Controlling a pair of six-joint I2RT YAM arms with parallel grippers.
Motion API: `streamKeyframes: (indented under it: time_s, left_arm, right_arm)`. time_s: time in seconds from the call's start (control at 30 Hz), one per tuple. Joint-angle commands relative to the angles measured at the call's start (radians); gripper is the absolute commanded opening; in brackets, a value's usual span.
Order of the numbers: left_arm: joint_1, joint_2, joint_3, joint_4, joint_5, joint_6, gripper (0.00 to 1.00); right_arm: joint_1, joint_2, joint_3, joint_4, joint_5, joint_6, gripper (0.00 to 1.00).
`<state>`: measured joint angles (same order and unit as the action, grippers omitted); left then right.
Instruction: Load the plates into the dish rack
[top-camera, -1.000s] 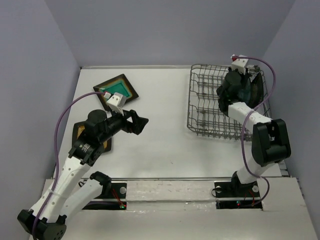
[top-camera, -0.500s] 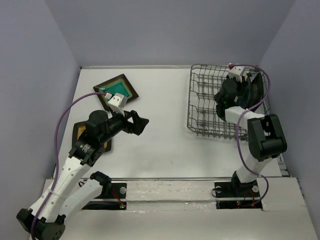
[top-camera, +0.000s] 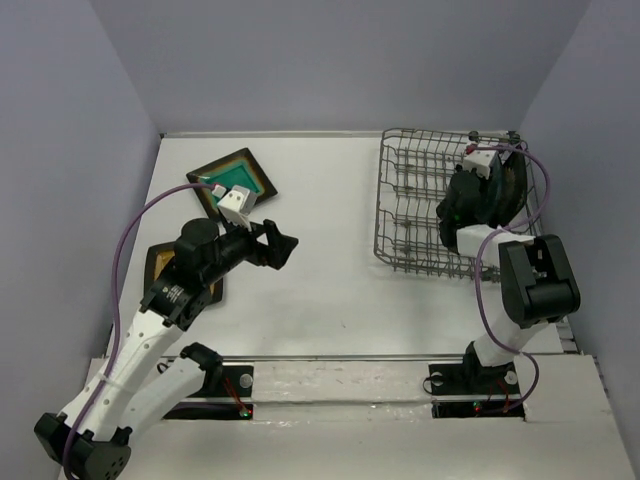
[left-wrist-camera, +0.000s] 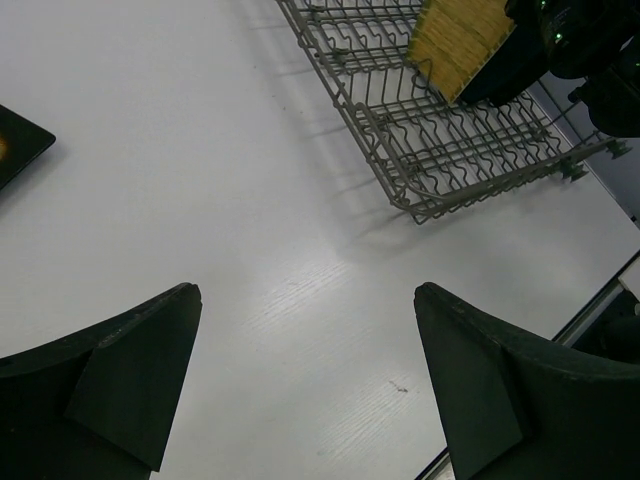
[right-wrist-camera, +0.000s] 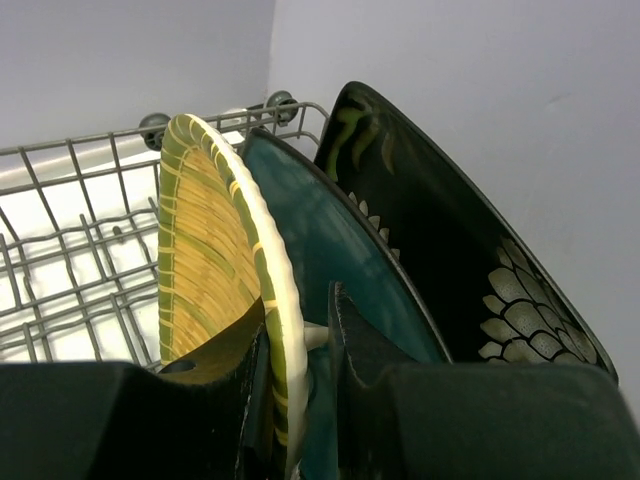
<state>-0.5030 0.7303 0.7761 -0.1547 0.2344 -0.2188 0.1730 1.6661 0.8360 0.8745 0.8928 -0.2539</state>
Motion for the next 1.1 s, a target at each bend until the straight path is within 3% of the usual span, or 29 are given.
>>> streamKeyframes:
  time_s: [0.0, 0.23, 0.4, 0.9, 1.07]
  left_arm:
    - [0.003, 0.004, -0.001, 0.027, 0.0, 0.009, 0.99]
    - [0.014, 0.017, -0.001, 0.027, 0.008, 0.007, 0.99]
    - [0.018, 0.026, -0.001, 0.03, 0.016, 0.006, 0.99]
    - [0.032, 0.041, -0.001, 0.034, 0.04, 0.004, 0.99]
    - [0.032, 0.041, -0.001, 0.034, 0.043, 0.006, 0.99]
  right_arm:
    - [-0.024, -0.016, -0.06, 0.159, -0.074, 0.088, 0.07]
    - [-0.033, -0.012, -0.142, 0.26, -0.091, 0.101, 0.07]
    - [-0.033, -0.02, -0.183, 0.428, -0.038, 0.047, 0.07]
    - [-0.033, -0.15, -0.164, 0.419, -0.012, 0.022, 0.07]
    - [-0.033, -0.105, -0.153, 0.478, -0.028, -0.022, 0.07]
